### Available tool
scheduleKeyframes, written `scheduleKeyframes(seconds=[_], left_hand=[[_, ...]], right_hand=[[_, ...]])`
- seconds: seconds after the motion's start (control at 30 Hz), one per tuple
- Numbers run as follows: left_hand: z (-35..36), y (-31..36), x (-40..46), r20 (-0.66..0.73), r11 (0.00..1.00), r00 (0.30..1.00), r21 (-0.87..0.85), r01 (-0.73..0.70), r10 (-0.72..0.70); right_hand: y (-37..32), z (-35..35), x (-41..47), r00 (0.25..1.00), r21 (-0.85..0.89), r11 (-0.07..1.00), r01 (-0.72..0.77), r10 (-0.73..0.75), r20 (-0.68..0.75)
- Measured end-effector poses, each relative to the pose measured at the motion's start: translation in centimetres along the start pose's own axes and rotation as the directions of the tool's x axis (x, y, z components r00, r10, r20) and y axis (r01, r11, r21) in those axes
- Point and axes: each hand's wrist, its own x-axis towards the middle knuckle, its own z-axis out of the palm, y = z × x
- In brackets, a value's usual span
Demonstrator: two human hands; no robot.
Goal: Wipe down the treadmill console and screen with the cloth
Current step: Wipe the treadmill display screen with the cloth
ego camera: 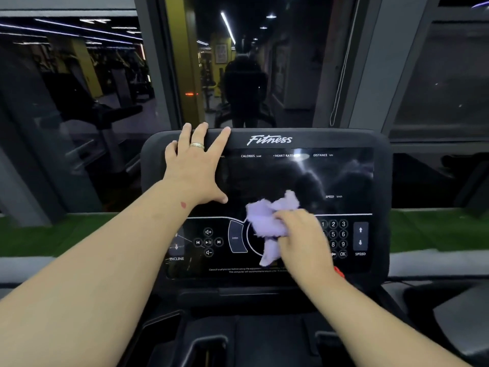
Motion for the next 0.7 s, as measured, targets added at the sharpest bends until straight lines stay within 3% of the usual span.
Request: scheduleKeyframes(seconds=[0.07, 0.1, 0.17, 0.23, 0.33, 0.37, 0.43, 0.5, 0.57, 0.6, 0.7], left_hand=[[0.0, -0.1, 0.1, 0.006, 1.0, 1.0, -0.001, -0.006, 0.006], [0.0, -0.2, 0.2, 0.009, 1.0, 1.0, 0.0, -0.015, 0.015], [-0.1, -0.7, 0.2, -0.005, 0.999, 0.999, 0.001, -0.042, 0.042], [-0.2, -1.9, 0.3, -0.014, 0.997, 0.997, 0.006, -0.072, 0.073], [0.1, -3.8, 0.2, -0.003, 1.0, 1.0, -0.005, -0.026, 0.026], [0.3, -4.1, 0.1, -0.003, 1.0, 1.0, -0.015, 0.004, -0.004], [0.7, -4.6, 0.0, -0.017, 0.999, 0.999, -0.023, 0.037, -0.037], [0.9, -4.6, 0.0, -0.027, 0.999, 0.999, -0.023, 0.028, -0.029], [0.8, -4.9, 0.0, -0.046, 0.999, 0.999, -0.034, 0.003, -0.005], [0.7, -5.3, 0.1, -0.051, 0.999, 0.999, -0.035, -0.012, 0.011], [0.1, -6.9, 0.3, -0.022, 0.998, 0.998, -0.018, -0.064, 0.064]], right_hand=[[-0.1, -0.6, 0.8, 0.934, 0.225, 0.931, -0.287, 0.325, -0.152], [-1.5, -0.1, 1.0, 0.894, 0.291, 0.891, -0.349, 0.41, -0.181], [-5.1, 2.2, 1.0, 0.922, 0.234, 0.92, -0.314, 0.354, -0.156], [-8.0, 4.3, 0.7, 0.996, 0.038, 0.996, -0.085, 0.086, -0.002], [-7.0, 2.9, 2.1, 0.967, -0.093, 0.977, 0.191, -0.171, 0.189], [-5.9, 1.9, 2.8, 0.975, -0.104, 0.979, 0.178, -0.161, 0.154], [-4.2, 0.9, 3.9, 0.996, -0.017, 0.999, -0.038, 0.036, -0.078], [-5.4, 2.3, 3.9, 0.952, 0.098, 0.979, -0.181, 0.199, -0.231], [-8.5, 5.6, 2.4, 0.987, -0.013, 0.999, -0.052, 0.049, -0.154], [-9.5, 7.2, 1.2, 0.99, -0.075, 0.991, 0.107, -0.113, -0.089], [-9.0, 7.8, 0.4, 0.836, -0.067, 0.84, 0.538, -0.521, 0.174]])
